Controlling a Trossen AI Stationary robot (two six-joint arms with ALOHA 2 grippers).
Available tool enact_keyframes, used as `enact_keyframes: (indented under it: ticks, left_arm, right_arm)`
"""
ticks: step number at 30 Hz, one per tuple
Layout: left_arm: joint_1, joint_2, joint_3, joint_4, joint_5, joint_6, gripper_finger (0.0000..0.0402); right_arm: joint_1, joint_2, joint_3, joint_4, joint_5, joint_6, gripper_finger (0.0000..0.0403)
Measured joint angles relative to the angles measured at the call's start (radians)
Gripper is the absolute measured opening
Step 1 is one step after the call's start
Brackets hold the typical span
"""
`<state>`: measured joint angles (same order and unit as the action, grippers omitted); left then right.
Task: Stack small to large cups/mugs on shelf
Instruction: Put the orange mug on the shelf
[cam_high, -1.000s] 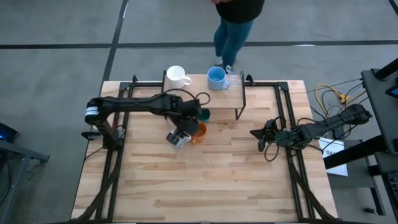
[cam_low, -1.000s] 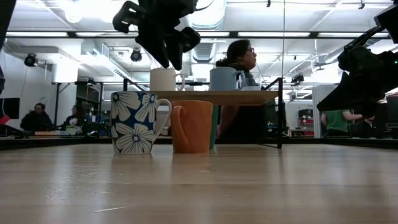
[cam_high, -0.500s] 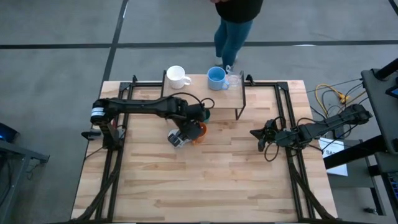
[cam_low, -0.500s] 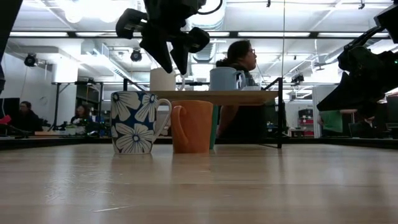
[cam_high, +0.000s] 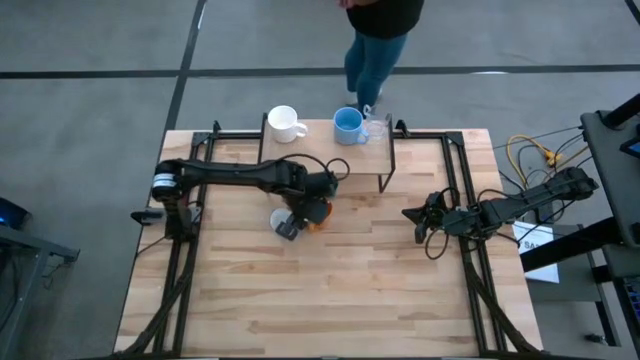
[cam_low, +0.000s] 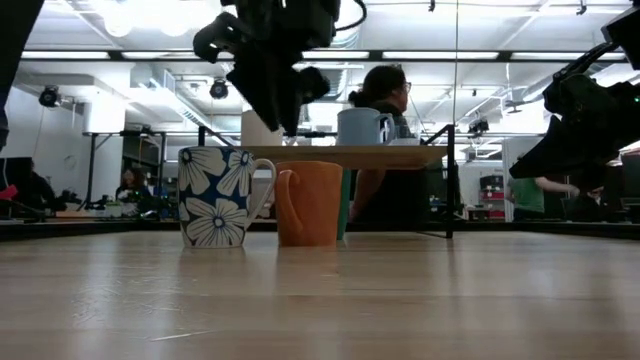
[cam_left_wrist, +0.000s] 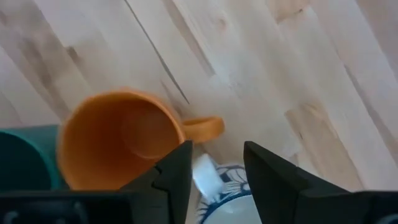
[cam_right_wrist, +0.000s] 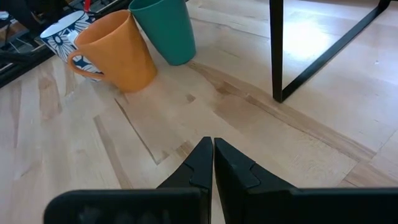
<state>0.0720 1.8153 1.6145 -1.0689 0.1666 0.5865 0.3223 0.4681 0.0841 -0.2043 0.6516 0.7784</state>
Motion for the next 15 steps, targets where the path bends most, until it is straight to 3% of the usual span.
enact_keyframes:
  ticks: [15]
  left_arm:
    - [-0.007,0.061,0.13,-0.019,-0.028,-0.057,0.0129]
  right_arm:
    - [0.0,0.0,0.0,0.0,-0.004,0.01,0.0008]
